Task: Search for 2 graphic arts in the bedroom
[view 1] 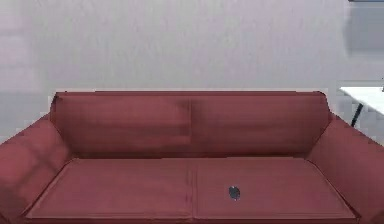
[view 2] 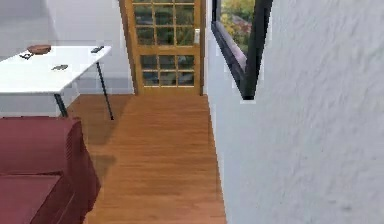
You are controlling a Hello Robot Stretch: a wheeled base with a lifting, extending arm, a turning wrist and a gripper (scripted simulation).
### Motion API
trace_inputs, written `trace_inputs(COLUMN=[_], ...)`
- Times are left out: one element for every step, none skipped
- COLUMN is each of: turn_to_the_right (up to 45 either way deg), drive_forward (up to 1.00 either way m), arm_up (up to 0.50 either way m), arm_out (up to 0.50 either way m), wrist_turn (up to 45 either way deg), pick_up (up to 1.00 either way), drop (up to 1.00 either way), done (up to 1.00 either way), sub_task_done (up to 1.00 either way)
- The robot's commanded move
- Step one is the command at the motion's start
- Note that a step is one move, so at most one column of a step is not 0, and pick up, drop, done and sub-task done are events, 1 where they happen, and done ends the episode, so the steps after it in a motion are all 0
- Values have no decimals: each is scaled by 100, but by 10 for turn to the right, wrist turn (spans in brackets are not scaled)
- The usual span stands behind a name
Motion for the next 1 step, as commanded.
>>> trace_inputs(turn_to_the_right=[0], drive_forward=[10], arm_up=[0], arm_out=[0], wrist_turn=[0], pick_up=[0], drop=[0], done=[0], sub_task_done=[0])
